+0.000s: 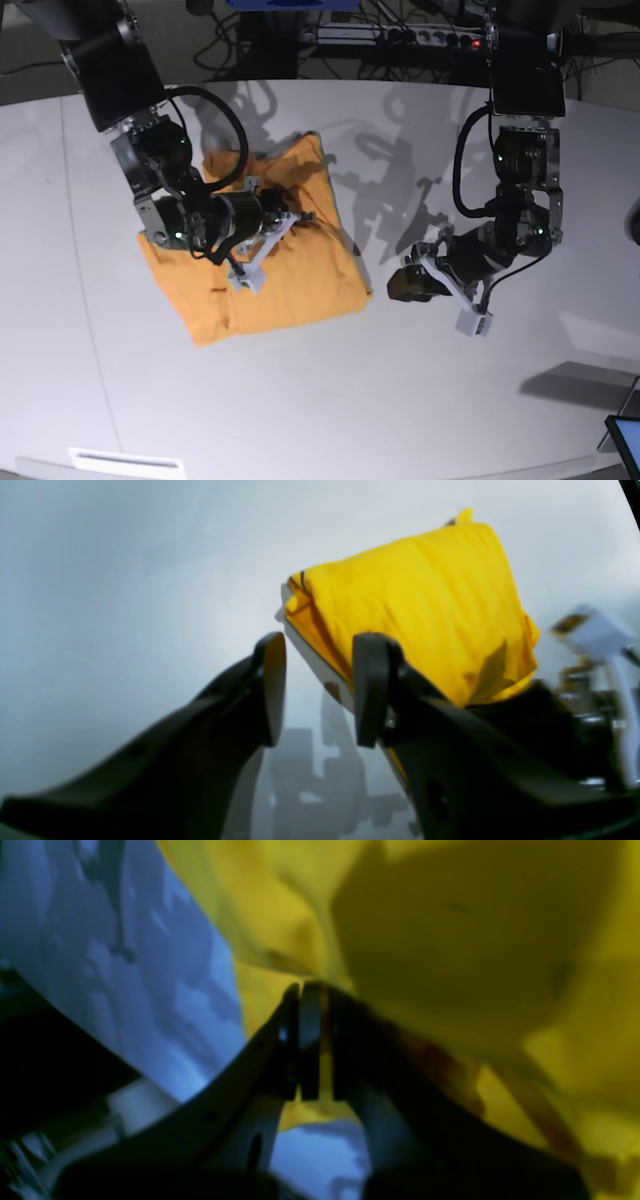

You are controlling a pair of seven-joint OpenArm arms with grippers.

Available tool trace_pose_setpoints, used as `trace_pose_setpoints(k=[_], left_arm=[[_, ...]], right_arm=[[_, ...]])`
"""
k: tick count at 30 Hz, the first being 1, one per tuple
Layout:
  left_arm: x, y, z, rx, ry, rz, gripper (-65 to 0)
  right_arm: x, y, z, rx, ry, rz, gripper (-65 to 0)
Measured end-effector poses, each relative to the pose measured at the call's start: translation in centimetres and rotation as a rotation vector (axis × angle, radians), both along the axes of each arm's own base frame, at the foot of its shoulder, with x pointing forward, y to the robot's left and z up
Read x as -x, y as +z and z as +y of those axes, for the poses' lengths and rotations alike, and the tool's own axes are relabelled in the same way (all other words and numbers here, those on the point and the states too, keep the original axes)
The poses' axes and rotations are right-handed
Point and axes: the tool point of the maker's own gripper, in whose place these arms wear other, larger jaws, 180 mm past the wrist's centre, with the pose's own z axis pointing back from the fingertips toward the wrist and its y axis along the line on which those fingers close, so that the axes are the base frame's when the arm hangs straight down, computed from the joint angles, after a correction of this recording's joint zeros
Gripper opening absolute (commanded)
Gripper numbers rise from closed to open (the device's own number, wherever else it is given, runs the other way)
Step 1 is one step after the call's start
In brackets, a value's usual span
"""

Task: Fold the T-shirt properly
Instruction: 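Press and smooth the folded shirt with the right gripper, then release the shirt and pull the right gripper away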

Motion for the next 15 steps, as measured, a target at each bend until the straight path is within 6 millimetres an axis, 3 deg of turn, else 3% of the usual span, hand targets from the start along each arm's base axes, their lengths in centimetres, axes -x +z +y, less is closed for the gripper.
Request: trace_pose_setpoints(k=[6,10,12,15], left_arm=[[-0.3,4.7,-0.2,-0.052,-0.045,-0.144,-43.5],[0.7,6.2,-0.7,-0.053,-0.065,-0.190,-43.5],[1.4,6.2,0.3,-0.056,-0.038,-0.193,-43.7],[2.2,6.4,3.3,-0.076,0.049,-0.199,-43.7]], right_arm=[[-0.4,4.2,0.9,-0.057,-0.139,-0.001,-61.2],[0.1,5.7,0.7,-0.078,-0.174,-0.015,-61.2],[0.3,6.1,-0.1,-0.093,-0.224,0.000,-61.2],[-0.8,6.8,-2.8,-0.123,-0.338,-0.021,-61.2]])
